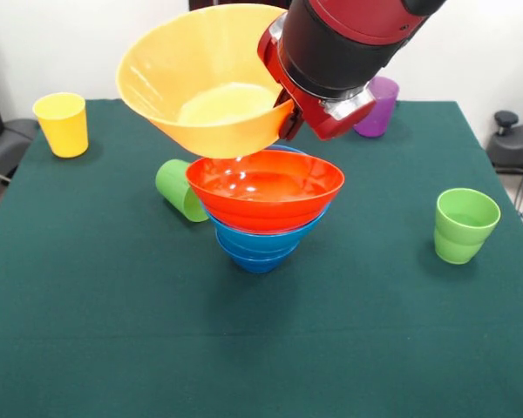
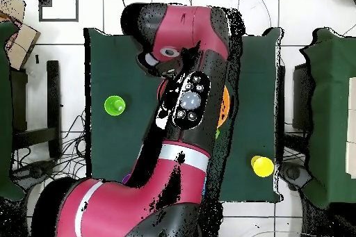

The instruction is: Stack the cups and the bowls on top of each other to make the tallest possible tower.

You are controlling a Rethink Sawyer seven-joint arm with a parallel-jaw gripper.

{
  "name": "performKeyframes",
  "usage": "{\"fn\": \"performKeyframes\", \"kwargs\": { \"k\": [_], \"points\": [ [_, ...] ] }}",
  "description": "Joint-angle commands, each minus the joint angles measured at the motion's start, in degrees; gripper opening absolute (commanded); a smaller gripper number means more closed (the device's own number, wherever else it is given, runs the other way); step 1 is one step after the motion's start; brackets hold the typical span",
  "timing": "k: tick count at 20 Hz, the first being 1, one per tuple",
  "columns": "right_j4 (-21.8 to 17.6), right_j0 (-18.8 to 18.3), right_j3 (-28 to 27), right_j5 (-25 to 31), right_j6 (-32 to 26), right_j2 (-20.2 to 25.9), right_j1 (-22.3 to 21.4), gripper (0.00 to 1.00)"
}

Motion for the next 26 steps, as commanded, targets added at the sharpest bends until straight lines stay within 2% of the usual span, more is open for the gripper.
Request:
{"fn": "performKeyframes", "kwargs": {
  "k": [1, 26],
  "points": [
    [0.6, 0.1, 3.4, -4.8, 10.8, 2.6, -1.1, 0.00],
    [1.5, 0.3, 4.8, -8.6, 12.0, 2.5, -1.5, 0.00]
  ]
}}
